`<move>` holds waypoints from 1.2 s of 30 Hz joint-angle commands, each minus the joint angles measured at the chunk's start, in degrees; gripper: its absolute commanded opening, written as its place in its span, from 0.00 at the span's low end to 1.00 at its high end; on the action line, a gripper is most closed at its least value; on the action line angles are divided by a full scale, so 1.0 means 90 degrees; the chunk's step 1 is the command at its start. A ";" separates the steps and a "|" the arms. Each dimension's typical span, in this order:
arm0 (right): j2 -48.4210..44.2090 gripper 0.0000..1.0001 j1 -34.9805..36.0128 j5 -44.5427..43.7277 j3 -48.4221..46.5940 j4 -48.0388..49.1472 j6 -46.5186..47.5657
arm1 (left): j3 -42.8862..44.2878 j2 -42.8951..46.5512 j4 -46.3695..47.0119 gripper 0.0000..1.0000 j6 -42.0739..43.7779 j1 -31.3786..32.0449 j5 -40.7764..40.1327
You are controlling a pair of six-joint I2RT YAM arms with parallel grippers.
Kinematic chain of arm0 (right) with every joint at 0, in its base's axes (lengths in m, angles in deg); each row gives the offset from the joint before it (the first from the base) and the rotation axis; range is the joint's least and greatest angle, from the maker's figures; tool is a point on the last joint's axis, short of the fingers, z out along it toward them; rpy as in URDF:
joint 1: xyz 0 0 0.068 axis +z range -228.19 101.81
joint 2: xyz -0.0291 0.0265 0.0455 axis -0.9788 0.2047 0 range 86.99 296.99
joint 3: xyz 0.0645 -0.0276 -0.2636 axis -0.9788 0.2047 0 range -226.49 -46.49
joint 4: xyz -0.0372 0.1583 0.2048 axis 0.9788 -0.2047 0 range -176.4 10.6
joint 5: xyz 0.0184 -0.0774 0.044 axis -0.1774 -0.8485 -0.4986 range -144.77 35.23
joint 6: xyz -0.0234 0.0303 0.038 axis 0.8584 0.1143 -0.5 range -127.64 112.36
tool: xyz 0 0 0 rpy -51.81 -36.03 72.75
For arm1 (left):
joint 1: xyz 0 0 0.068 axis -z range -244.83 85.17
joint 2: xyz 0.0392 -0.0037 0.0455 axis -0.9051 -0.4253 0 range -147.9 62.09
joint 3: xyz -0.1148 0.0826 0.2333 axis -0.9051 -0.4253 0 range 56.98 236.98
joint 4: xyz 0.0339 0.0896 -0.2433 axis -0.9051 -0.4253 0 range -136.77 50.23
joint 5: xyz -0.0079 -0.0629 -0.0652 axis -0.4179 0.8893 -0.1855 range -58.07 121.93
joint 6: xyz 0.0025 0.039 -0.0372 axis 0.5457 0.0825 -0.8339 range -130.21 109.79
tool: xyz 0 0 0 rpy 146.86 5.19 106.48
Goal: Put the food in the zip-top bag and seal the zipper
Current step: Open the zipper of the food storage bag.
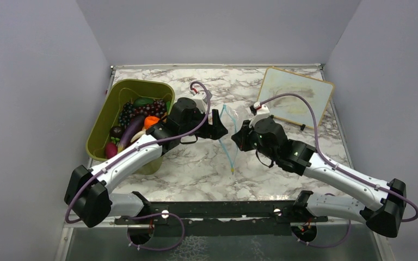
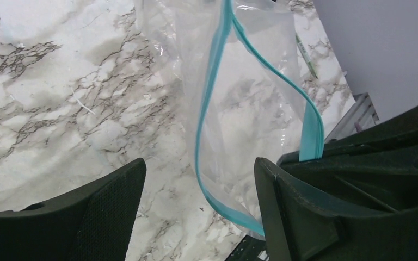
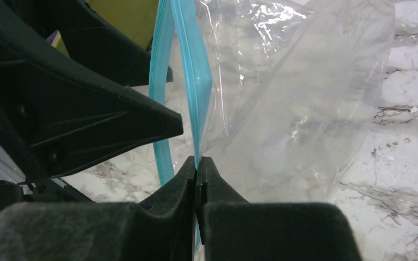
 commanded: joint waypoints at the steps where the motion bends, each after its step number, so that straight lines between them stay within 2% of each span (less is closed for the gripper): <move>1: -0.0234 0.01 0.0035 0.0191 0.0243 0.0645 -0.0168 | 0.0199 -0.0253 0.0015 0.70 0.0204 0.0032 -0.0377; 3: -0.0277 0.01 0.0035 0.0029 0.0229 0.0550 -0.0092 | 0.0240 -0.0357 -0.0169 0.60 0.0239 0.0033 -0.0471; 7: -0.0289 0.02 0.0034 -0.0695 -0.0187 -0.0337 0.0006 | 0.0328 -0.0354 -0.0596 0.29 0.0403 0.0032 -0.0891; 10: -0.0495 0.01 0.0035 -0.1231 -0.0376 -0.0899 0.0126 | 0.0172 -0.0155 -0.0588 0.15 0.0468 0.0032 -0.1026; 12: -0.0698 0.01 0.0035 -0.1722 -0.0467 -0.1247 0.0170 | 0.0114 -0.0042 -0.0646 0.10 0.0540 0.0032 -0.1200; 15: -0.1072 0.02 0.0032 -0.2258 -0.0580 -0.1697 0.0233 | 0.0057 0.0042 -0.0886 0.09 0.0666 0.0022 -0.1522; 18: -0.1401 0.01 0.0031 -0.2249 -0.0575 -0.1568 0.0435 | -0.0005 0.0066 -0.0973 0.09 0.0718 0.0013 -0.1575; 21: -0.1640 0.01 0.0035 -0.1422 -0.0203 -0.0842 0.0717 | -0.0033 0.0059 -0.0852 0.13 0.0697 0.0012 -0.1103; 23: -0.1632 0.01 0.0035 -0.0844 0.0044 -0.0501 0.0686 | -0.0015 0.0089 -0.0710 0.23 0.0662 0.0010 -0.0708; 27: -0.1333 0.01 0.0035 -0.0457 0.0155 -0.0312 0.0456 | 0.0070 0.0326 -0.0646 0.47 0.0850 0.0011 -0.0170; 32: -0.1082 0.01 0.0035 -0.0364 0.0172 -0.0254 0.0465 | 0.0089 0.0963 -0.0699 0.66 0.1147 0.0009 -0.0433; 36: -0.1012 0.01 0.0033 -0.0543 0.0150 -0.0308 0.0590 | 0.0061 0.1391 -0.0697 0.76 0.1352 0.0012 -0.1040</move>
